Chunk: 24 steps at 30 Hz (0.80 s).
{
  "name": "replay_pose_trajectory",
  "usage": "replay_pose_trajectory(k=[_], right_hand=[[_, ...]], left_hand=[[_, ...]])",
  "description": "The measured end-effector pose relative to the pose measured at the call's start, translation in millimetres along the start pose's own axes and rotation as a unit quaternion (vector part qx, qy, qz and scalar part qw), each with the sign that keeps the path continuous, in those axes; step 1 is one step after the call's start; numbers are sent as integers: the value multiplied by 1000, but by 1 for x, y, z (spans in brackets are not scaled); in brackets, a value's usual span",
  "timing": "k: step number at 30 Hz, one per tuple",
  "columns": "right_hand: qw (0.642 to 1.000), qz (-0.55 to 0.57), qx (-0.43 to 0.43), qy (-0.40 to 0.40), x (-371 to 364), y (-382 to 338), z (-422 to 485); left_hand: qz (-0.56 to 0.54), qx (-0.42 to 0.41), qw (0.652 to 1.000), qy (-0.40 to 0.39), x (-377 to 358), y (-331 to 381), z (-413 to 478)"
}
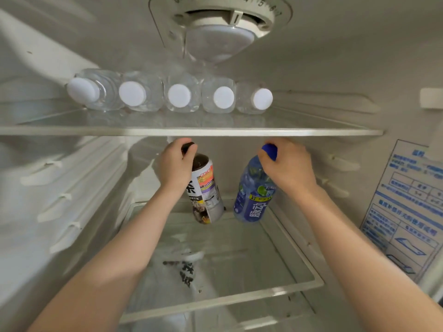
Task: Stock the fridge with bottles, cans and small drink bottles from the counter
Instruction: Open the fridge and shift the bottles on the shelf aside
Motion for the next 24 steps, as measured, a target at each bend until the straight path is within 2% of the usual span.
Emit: replay_pose_trajectory(k=[4, 8, 12, 14, 19, 22, 24], right_hand=[[999, -32, -2, -21, -14, 3, 28], [998, -53, 18, -36, -30, 2, 45], [993, -97, 30, -56, -51, 6, 45], [995, -69, 19, -63, -62, 11, 40], [1000, 29, 4, -8, -77, 24, 11], [998, 29, -55, 16, -94, 40, -14], [995, 25, -97, 4, -111, 49, -31]], left_hand=[[51, -58, 996, -54, -14, 21, -1], [97, -73, 988, -97, -31, 29, -2], [83, -41, 984, -154, -47, 19, -8], [58, -38, 984, -165, -48, 15, -10], [-12, -3, 984, -177, -48, -6, -25], [-4, 28, 988, -155, -49, -28, -45], [-2, 45, 986, -160, -54, -44, -59]])
Point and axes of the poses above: each hand's wrist, its own z-axis towards the middle knuckle, its own x-axis out of the back of the hand, y = z × x, the point moved 10 cm from there along z, towards the middle knuckle, and after that the axes turned 10 degrees about -y, right-handed, at the moved point
